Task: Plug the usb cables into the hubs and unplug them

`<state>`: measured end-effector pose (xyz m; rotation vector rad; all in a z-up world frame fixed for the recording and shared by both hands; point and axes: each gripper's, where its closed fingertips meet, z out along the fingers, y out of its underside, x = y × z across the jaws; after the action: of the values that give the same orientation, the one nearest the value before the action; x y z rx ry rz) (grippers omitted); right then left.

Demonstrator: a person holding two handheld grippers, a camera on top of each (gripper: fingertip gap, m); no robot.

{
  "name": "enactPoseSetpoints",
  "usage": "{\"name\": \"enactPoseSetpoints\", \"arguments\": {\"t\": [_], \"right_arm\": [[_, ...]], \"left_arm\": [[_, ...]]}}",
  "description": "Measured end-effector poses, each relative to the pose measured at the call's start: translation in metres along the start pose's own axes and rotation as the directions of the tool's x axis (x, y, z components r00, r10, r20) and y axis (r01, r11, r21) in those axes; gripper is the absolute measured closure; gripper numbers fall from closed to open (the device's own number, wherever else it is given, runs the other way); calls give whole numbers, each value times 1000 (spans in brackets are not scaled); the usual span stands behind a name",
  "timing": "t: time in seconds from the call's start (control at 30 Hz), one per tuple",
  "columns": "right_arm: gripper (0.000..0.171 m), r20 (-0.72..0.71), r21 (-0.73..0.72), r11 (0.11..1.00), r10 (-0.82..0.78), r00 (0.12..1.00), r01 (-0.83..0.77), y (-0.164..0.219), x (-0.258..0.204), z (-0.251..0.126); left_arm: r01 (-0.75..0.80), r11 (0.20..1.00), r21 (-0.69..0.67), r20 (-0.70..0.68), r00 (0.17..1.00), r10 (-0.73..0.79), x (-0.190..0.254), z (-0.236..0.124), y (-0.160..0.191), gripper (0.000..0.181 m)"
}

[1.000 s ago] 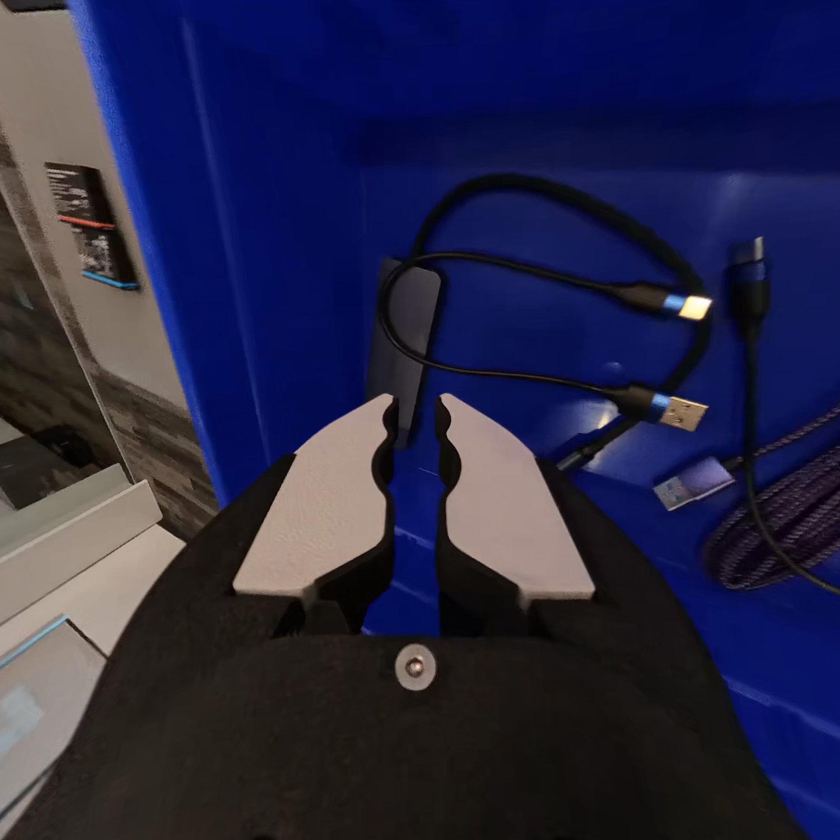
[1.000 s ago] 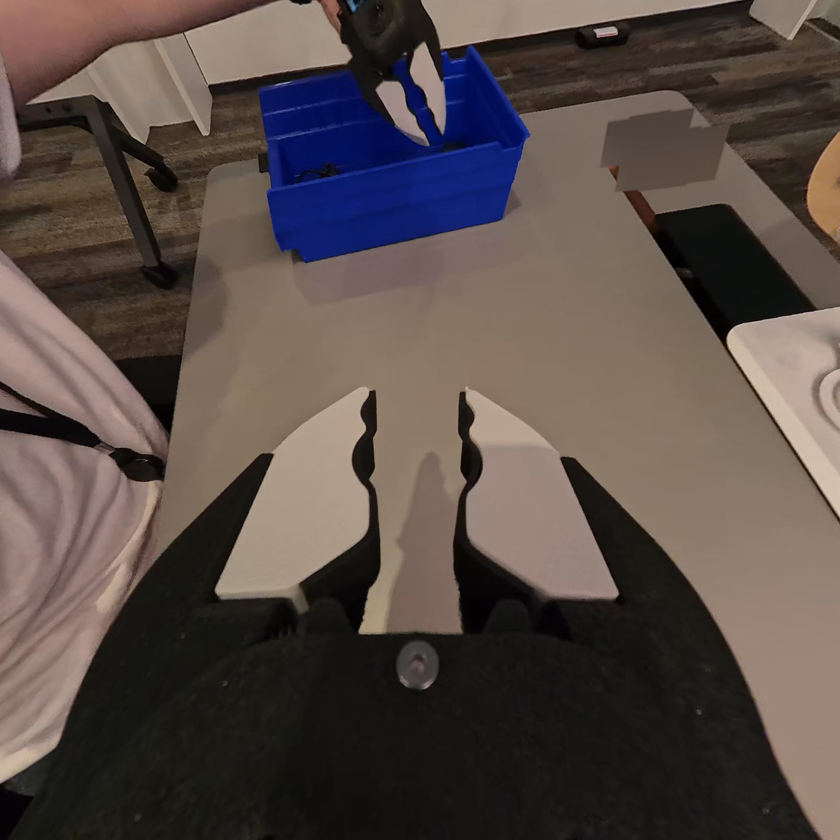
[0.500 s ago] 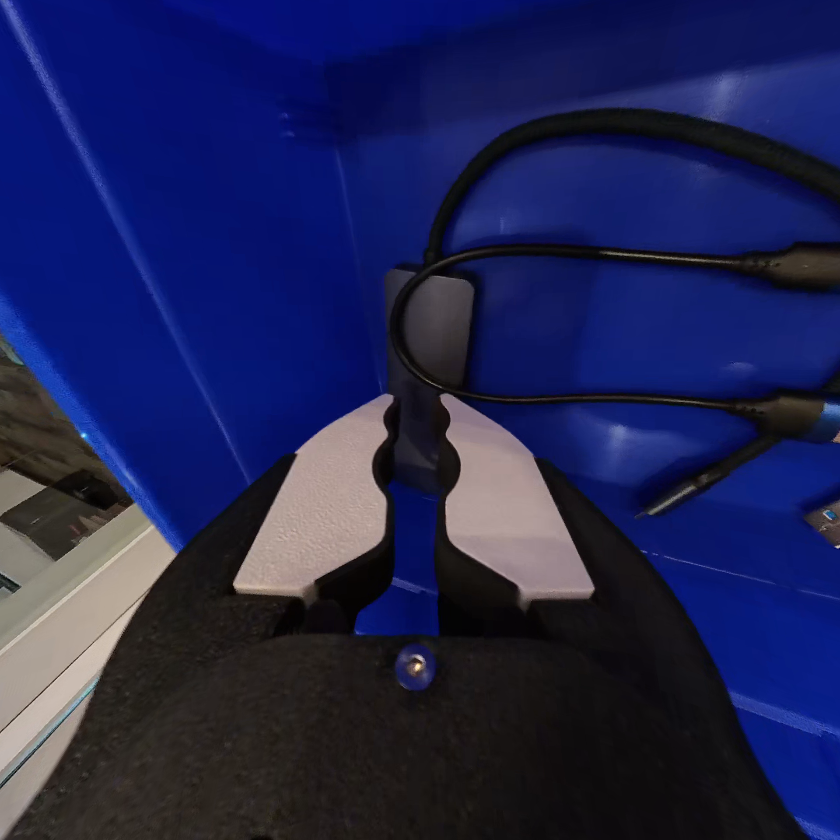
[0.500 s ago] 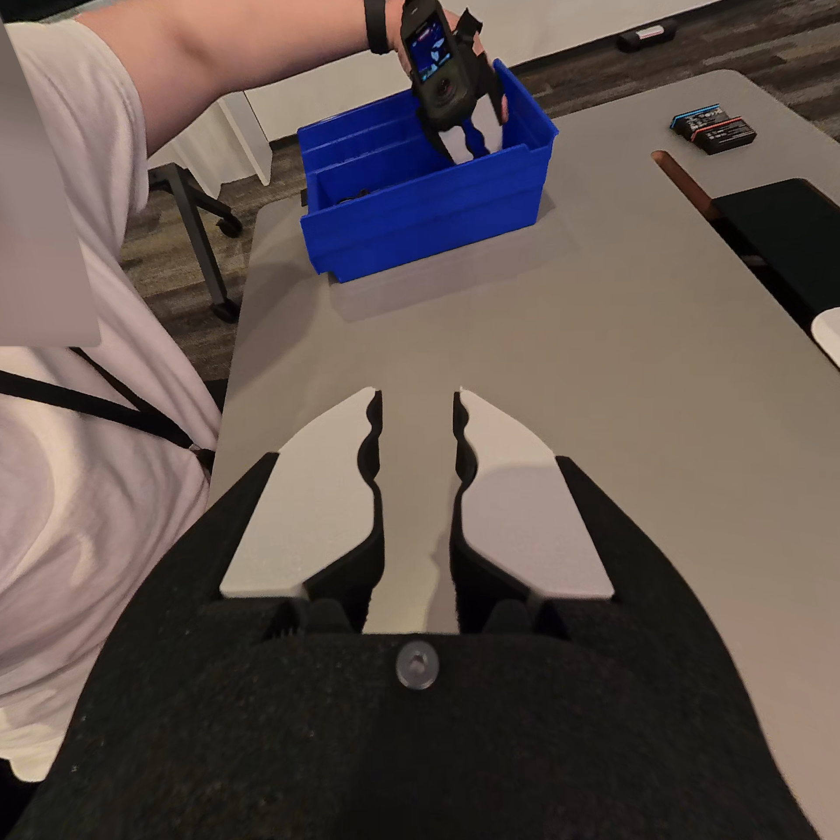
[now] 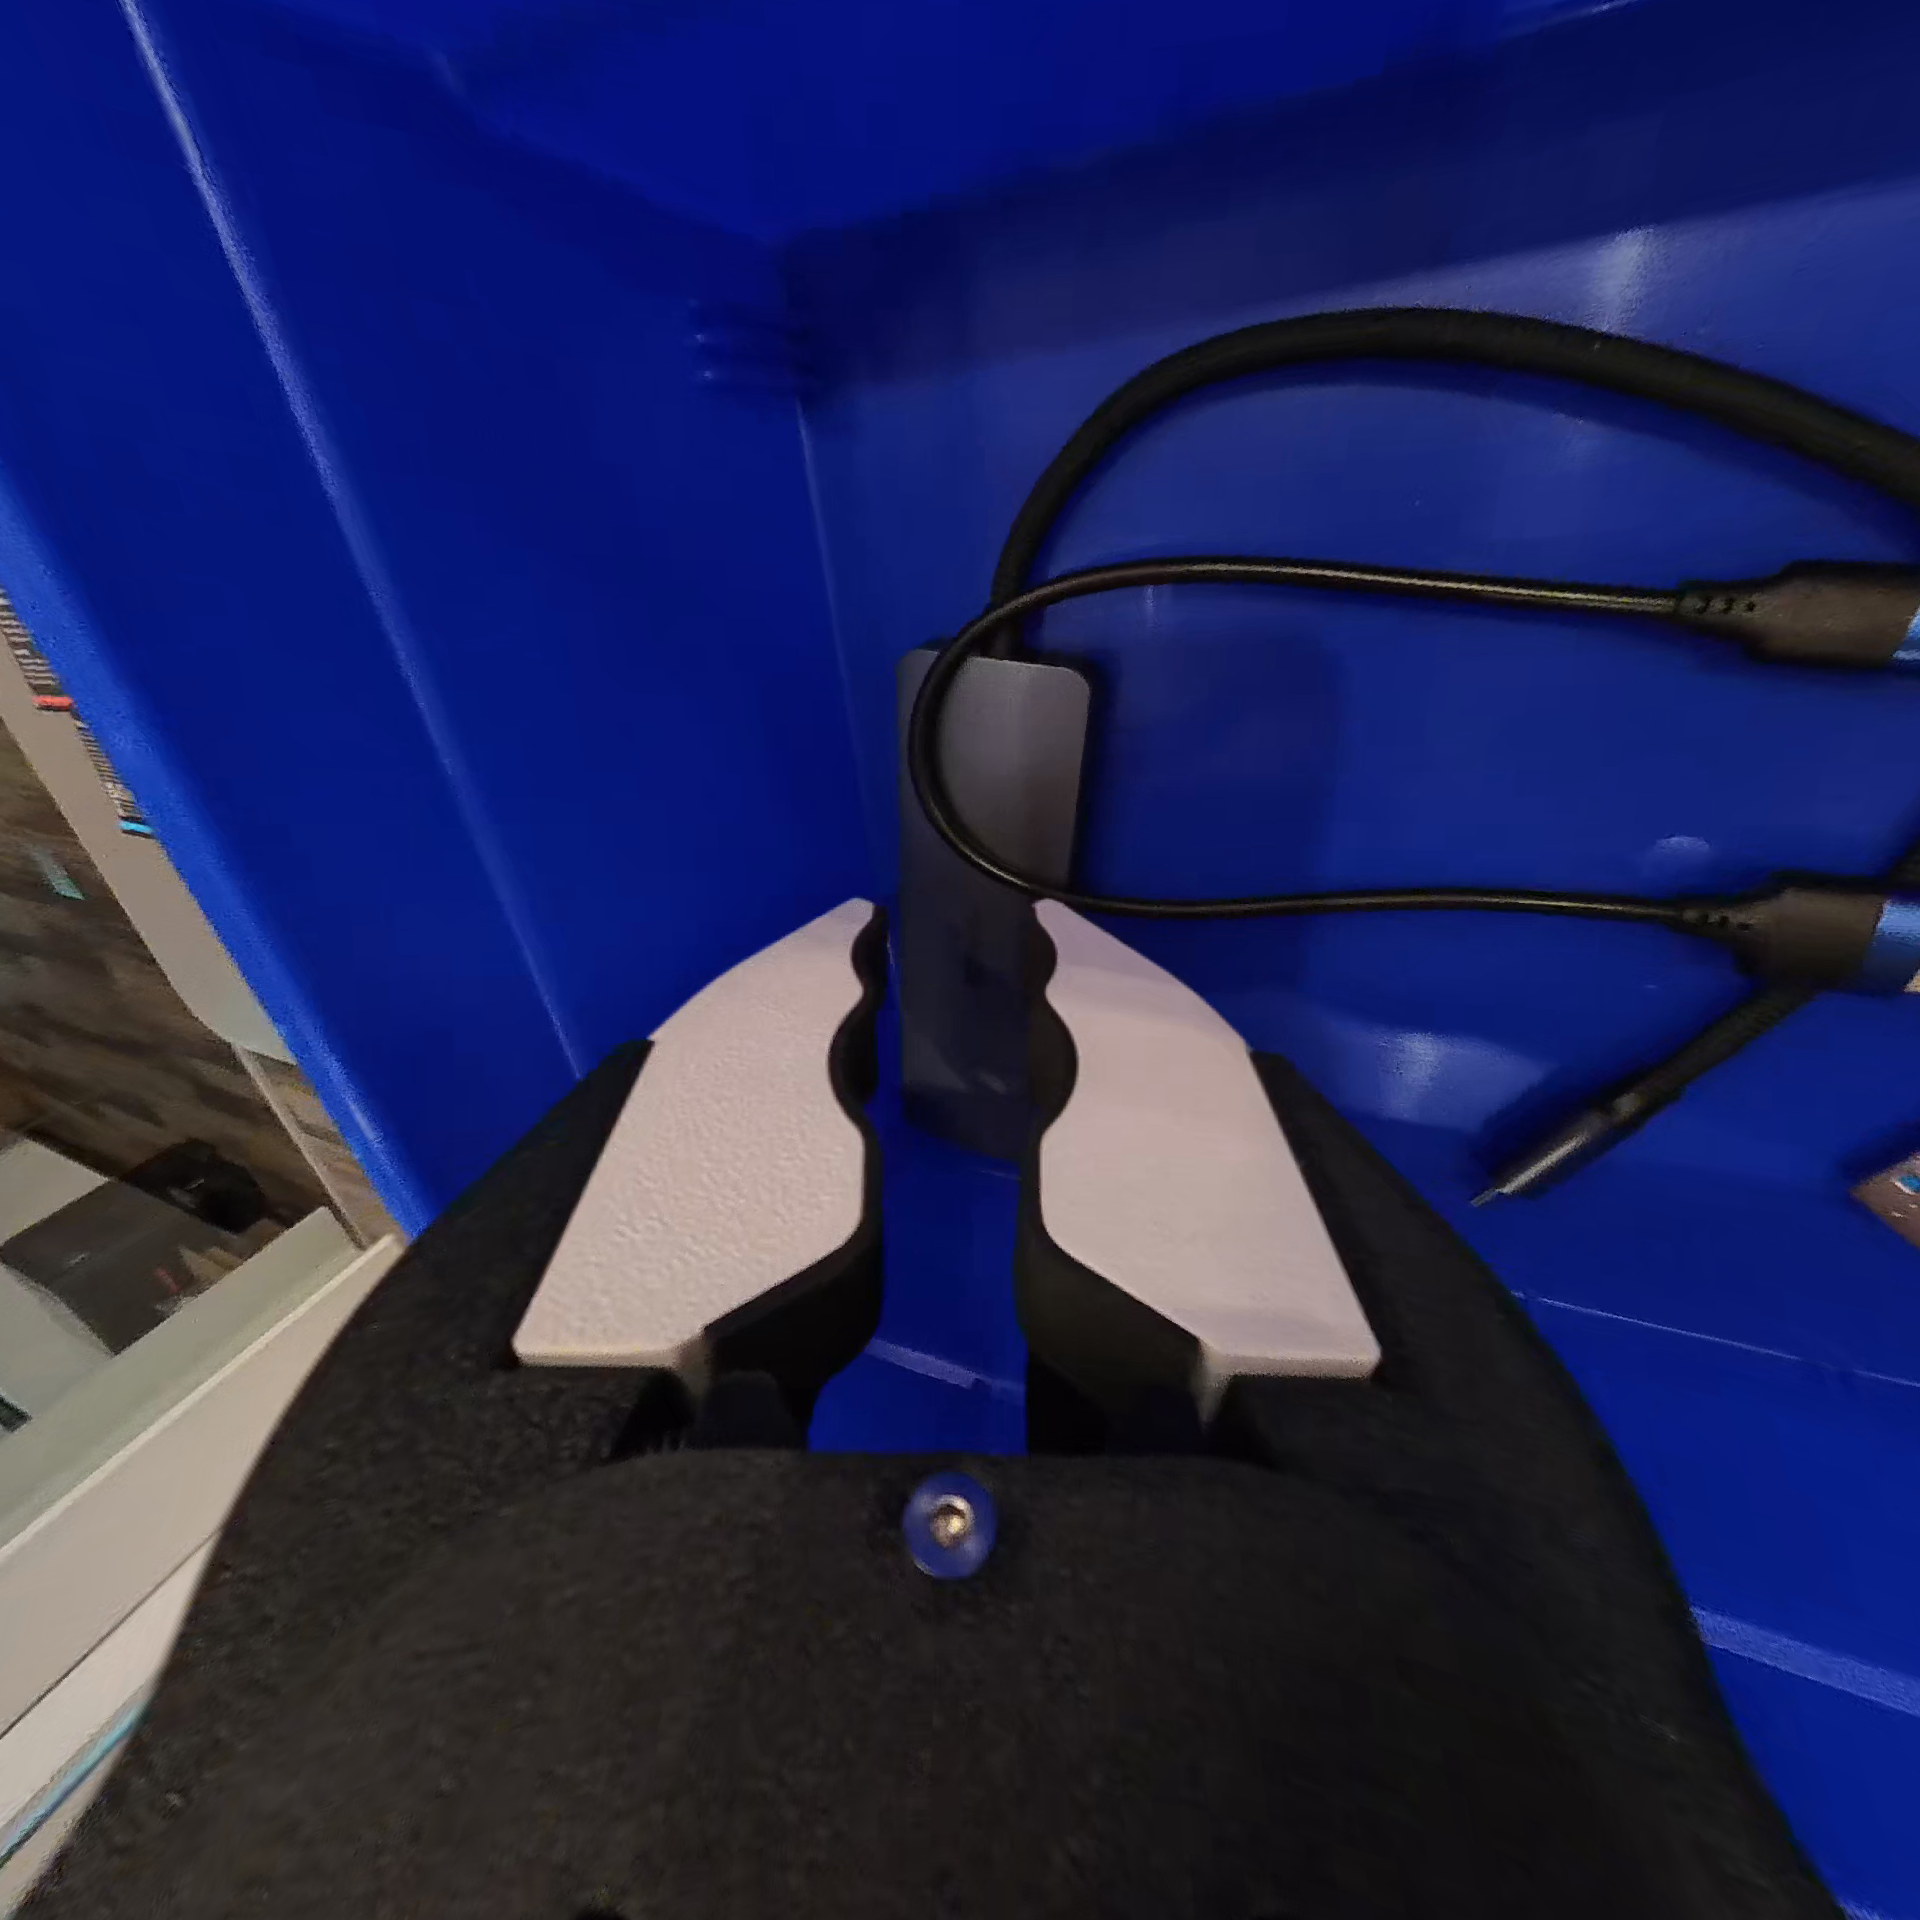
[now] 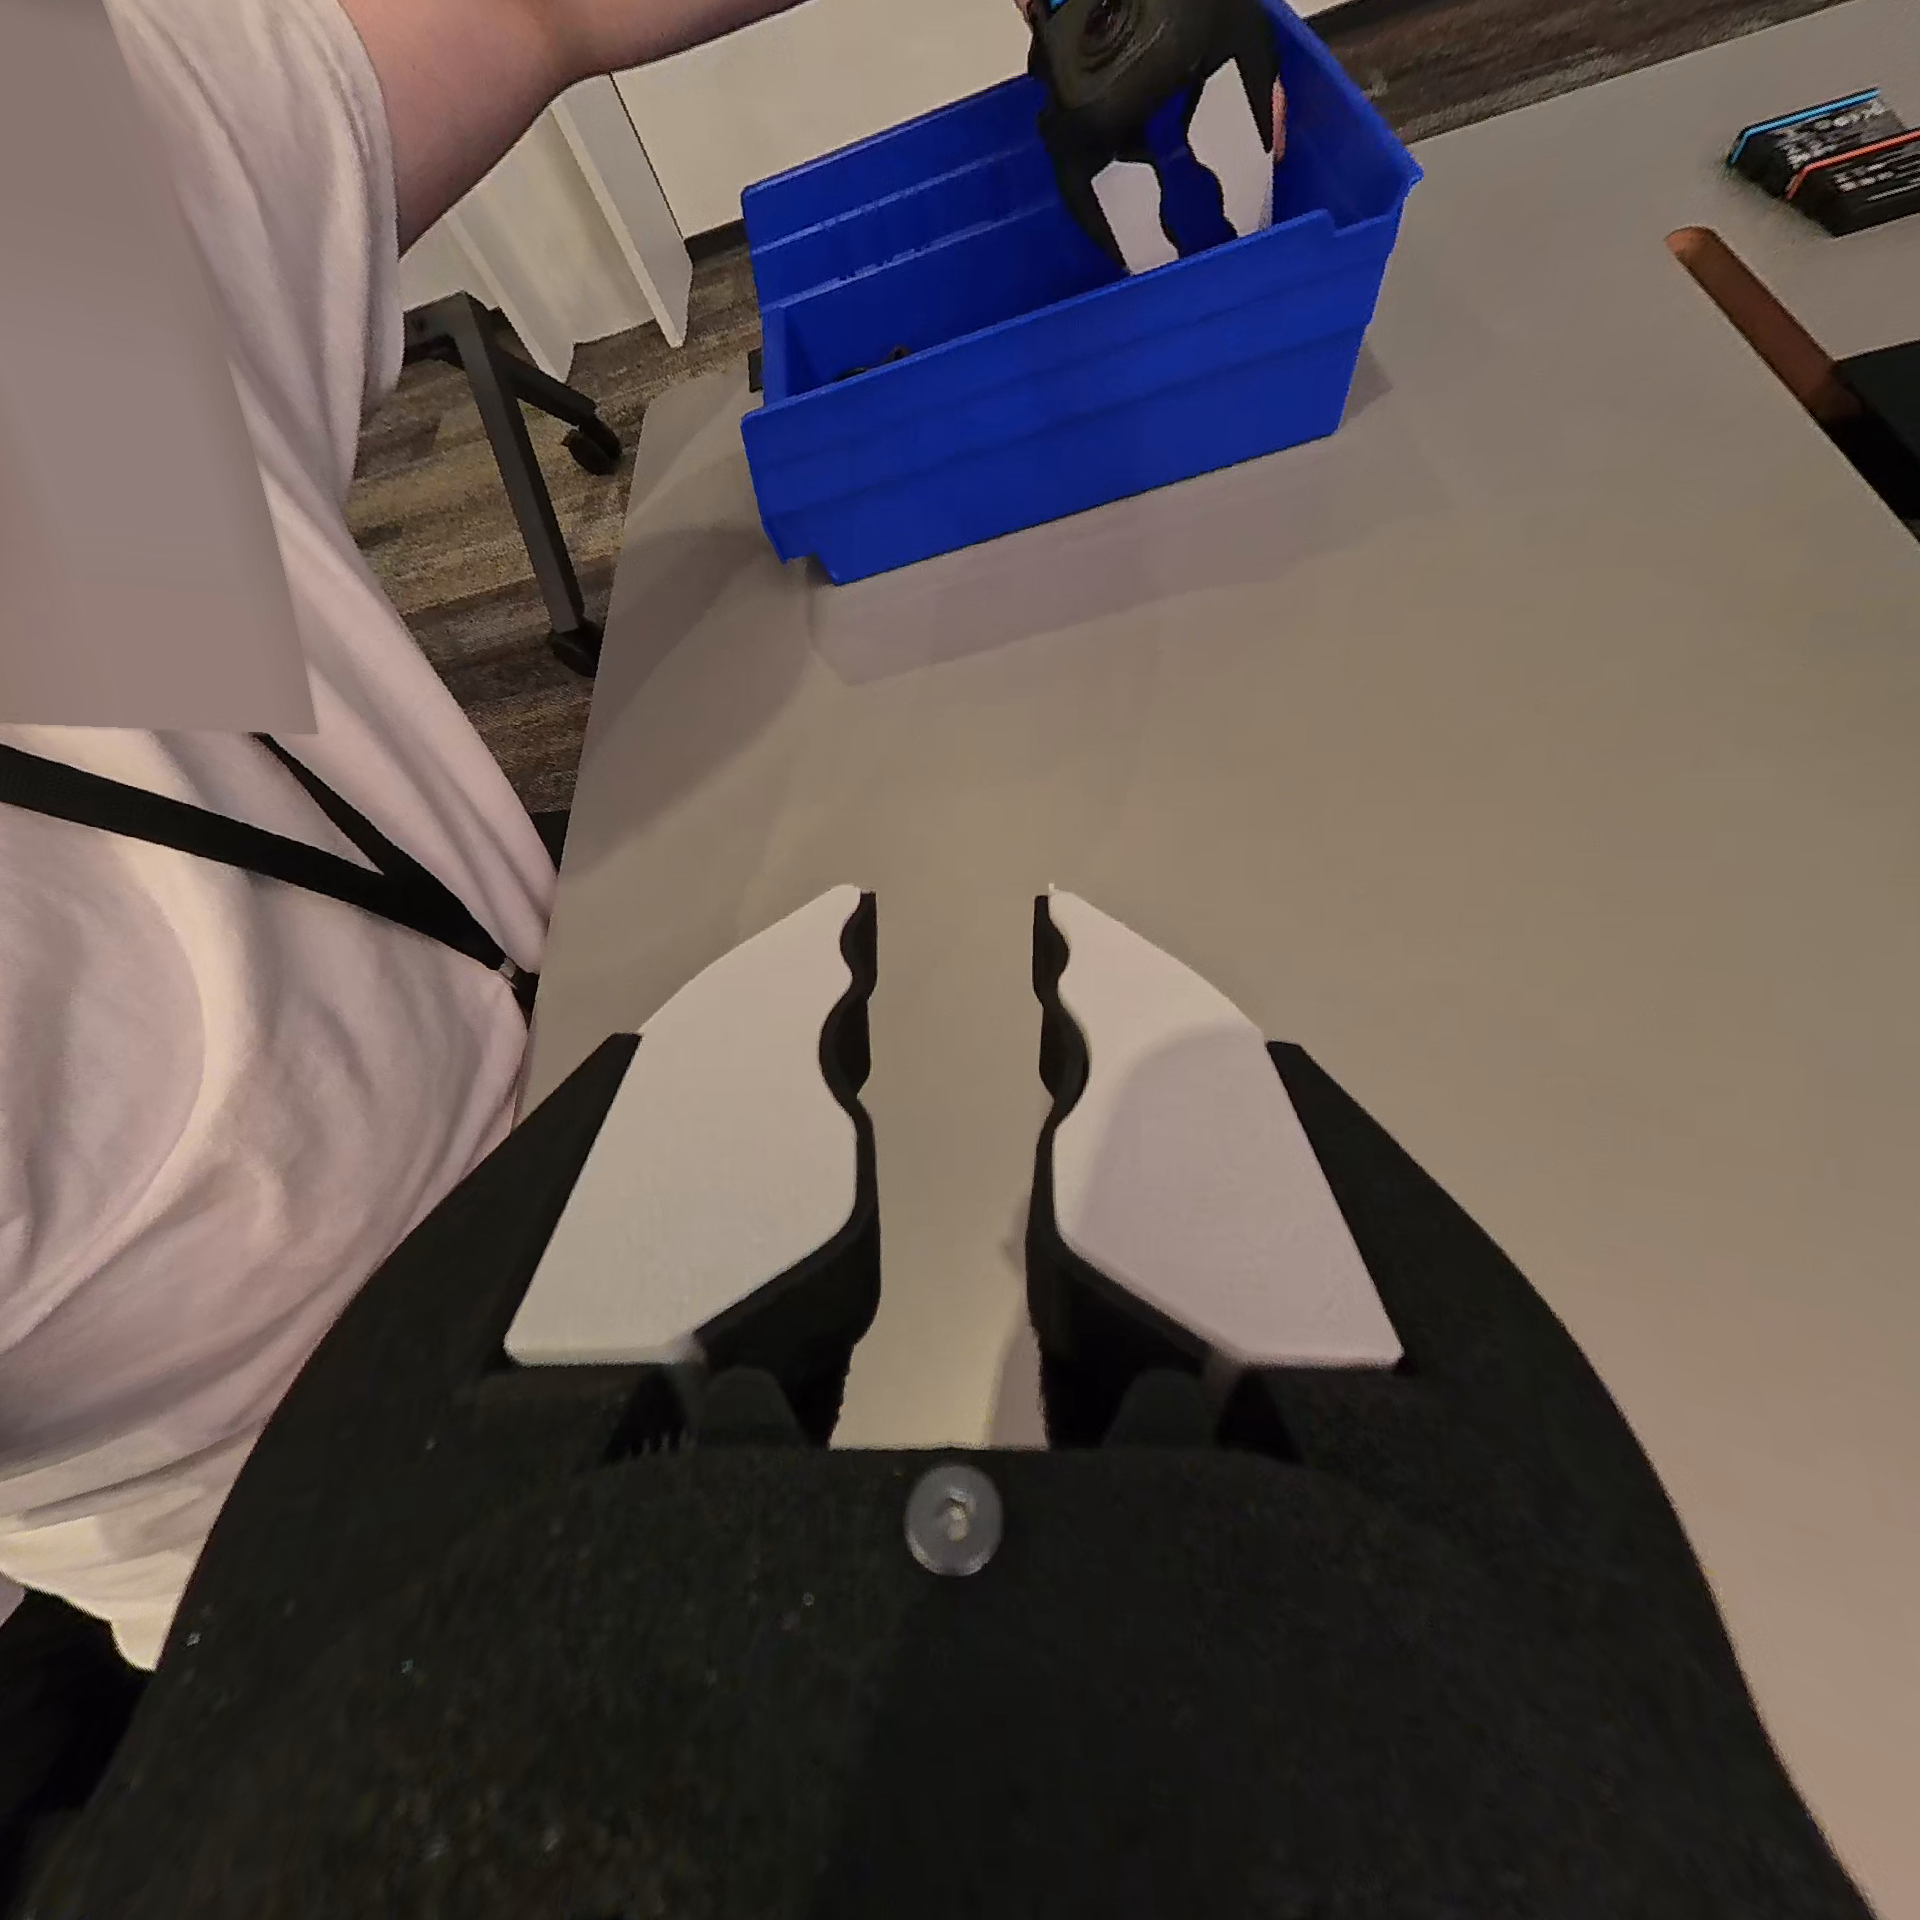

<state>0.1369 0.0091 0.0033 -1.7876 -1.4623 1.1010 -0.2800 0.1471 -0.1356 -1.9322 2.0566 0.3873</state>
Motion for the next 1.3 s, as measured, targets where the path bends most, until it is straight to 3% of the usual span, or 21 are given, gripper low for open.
{"name": "enactPoseSetpoints", "arguments": {"t": [0.37,0.53,0.8,1.07,1.3], "right_arm": [[145,55,-42,999,-6,998,9,1,-12,18],[145,81,-52,998,-26,996,30,-2,-19,25],[146,113,-57,997,-35,993,42,-2,-25,31],[146,114,-55,998,-28,993,35,3,-23,28],[145,110,-61,998,-7,994,14,8,-18,27]], "left_arm": [[74,995,64,-172,983,-62,13,-1,-16,155],[42,998,46,-96,995,-38,9,8,-19,154],[110,992,65,-94,990,-103,18,5,-27,152],[47,996,77,-97,994,-40,36,-4,-37,157],[228,968,100,-172,963,-209,23,-14,-25,168]]}}
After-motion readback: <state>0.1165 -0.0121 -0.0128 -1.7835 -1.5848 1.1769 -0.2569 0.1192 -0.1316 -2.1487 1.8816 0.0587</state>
